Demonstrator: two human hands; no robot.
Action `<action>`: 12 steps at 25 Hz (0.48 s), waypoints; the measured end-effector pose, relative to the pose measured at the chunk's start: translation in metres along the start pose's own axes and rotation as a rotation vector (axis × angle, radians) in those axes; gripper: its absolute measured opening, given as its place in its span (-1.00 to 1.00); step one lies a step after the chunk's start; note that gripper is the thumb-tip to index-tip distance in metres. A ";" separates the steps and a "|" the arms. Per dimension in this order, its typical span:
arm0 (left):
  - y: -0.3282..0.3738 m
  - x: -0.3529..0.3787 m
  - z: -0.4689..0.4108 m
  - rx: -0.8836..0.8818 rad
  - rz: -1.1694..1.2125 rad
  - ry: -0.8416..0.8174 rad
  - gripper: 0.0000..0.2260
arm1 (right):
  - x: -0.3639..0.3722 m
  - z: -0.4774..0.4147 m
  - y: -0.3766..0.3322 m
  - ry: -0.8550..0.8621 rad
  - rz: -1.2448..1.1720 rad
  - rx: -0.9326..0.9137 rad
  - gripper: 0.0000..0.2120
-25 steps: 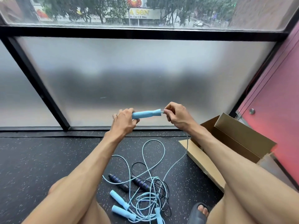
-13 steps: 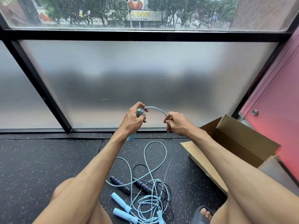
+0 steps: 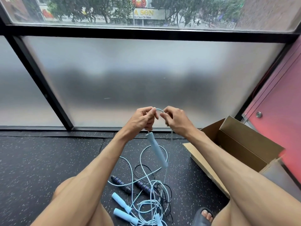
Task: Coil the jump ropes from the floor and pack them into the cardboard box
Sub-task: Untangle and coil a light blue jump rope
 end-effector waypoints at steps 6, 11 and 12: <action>-0.001 -0.010 -0.001 -0.036 0.007 0.075 -0.71 | 0.038 0.019 0.033 -0.445 -0.153 0.368 -0.80; -0.007 -0.028 -0.001 -0.122 -0.022 0.175 -0.67 | -0.012 0.003 0.019 0.192 -0.154 0.212 -0.84; -0.009 -0.030 -0.001 -0.145 -0.032 0.195 -0.66 | -0.029 0.002 0.011 0.352 -0.052 0.112 -0.83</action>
Point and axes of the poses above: each hand's wrist, its own z-axis away from the middle knuckle, its own x-axis out of the palm, y = z × x, the point moved 5 cm from there along -z, towards the middle knuckle, and after that the axes turned 3 degrees about y, right-handed, at the moved point
